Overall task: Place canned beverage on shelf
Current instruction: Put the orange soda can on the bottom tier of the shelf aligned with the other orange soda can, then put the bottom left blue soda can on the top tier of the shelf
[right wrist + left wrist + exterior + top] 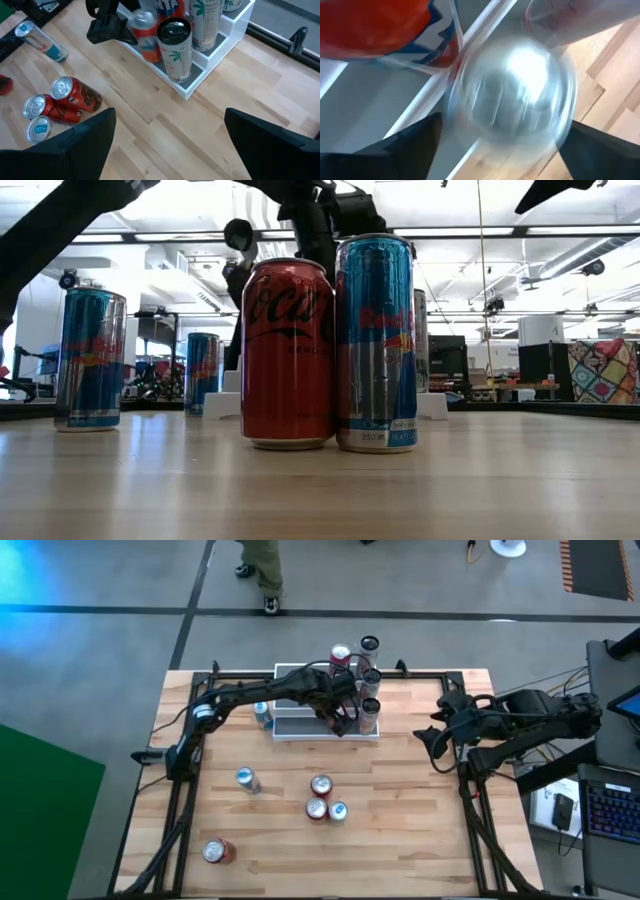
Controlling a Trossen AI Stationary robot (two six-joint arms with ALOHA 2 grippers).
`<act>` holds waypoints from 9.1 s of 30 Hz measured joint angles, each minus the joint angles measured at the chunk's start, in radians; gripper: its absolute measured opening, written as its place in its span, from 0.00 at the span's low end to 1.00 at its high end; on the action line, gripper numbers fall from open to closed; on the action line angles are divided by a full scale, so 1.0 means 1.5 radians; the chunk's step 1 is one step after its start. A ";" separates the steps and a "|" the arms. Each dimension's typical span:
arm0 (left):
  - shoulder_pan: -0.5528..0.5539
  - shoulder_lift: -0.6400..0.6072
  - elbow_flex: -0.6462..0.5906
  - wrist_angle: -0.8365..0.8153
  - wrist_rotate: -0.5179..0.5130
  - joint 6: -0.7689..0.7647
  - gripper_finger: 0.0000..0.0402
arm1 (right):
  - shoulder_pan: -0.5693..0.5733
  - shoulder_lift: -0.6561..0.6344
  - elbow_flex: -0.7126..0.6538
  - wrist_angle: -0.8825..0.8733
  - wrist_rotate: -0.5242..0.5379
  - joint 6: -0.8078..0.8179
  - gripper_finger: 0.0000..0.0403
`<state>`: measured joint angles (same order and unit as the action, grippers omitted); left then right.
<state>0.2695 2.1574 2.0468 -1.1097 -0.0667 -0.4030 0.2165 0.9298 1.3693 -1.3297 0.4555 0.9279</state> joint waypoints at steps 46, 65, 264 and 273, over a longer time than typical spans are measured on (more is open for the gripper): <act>-0.050 -0.425 -0.278 0.281 -0.054 0.142 0.81 | 0.006 0.057 -0.091 0.507 -0.022 -0.278 0.90; -0.193 -0.779 -0.807 0.832 -0.270 -0.056 0.73 | -0.027 0.382 0.042 0.796 -0.117 -0.441 0.74; -0.357 -0.426 -0.545 0.596 -0.199 -0.018 0.78 | 0.004 0.410 0.175 0.406 -0.145 -0.357 0.58; -0.351 -0.428 -0.546 0.615 -0.225 -0.010 0.64 | 0.003 0.397 0.174 0.416 -0.145 -0.334 0.59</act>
<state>-0.2577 1.5148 1.2279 -0.1871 -0.4049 -0.4185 0.2209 1.5261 1.6310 -0.7054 0.2380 0.4268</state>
